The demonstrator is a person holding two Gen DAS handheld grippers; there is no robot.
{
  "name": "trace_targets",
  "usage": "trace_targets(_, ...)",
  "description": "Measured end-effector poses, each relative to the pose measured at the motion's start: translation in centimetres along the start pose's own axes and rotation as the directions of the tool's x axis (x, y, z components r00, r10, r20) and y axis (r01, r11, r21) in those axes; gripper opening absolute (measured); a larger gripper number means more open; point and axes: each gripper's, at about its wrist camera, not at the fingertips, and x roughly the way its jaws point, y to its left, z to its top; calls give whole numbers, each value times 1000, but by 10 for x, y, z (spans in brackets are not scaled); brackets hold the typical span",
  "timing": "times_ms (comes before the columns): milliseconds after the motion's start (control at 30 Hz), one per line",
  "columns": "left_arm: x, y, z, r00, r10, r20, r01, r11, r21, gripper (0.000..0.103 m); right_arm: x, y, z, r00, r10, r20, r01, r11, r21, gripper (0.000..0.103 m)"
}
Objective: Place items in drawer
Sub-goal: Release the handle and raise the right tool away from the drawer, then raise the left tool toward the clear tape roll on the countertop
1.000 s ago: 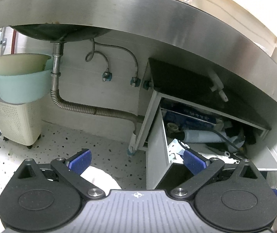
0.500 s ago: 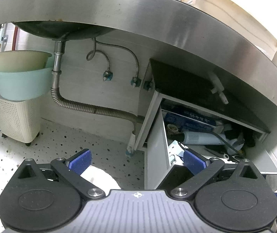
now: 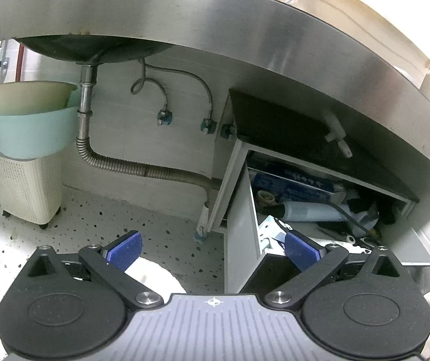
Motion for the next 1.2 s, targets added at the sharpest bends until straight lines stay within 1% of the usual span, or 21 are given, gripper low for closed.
trace_targets(133, 0, -2, 0, 1000, 0, 0, 0, 1000, 7, 102, -22, -14, 4, 995, -9, 96, 13, 999, -40, 103)
trace_targets(267, 0, -3, 0, 1000, 2, 1, -2, 1000, 14, 102, -39, -28, 5, 986, 0, 168, -1, 1000, 1, 103)
trace_targets(367, -1, -5, 0, 1000, 5, 2, -6, 1000, 21, 102, -50, -27, 8, 974, 25, 223, -17, 999, -36, 103)
trace_targets(467, -1, -6, 0, 1000, 4, 1, -4, 1000, 29, 102, -59, -23, 7, 957, 45, 286, -18, 995, -96, 103)
trace_targets(533, -2, -6, 0, 1000, 6, 2, -6, 999, 32, 102, -62, -22, 1, 953, 51, 298, -23, 995, -97, 103)
trace_targets(600, -2, -7, 0, 1000, 6, 2, -6, 999, 34, 102, -64, -22, -3, 954, 46, 296, -18, 995, -95, 103)
trace_targets(1000, -1, -6, 1, 1000, 0, -3, 0, 999, 38, 103, -65, -22, -9, 951, 41, 307, -14, 996, -90, 103)
trace_targets(1200, 3, 0, 4, 999, -26, -30, 26, 1000, -1, 103, -64, -26, -10, 951, 38, 307, -19, 998, -64, 103)
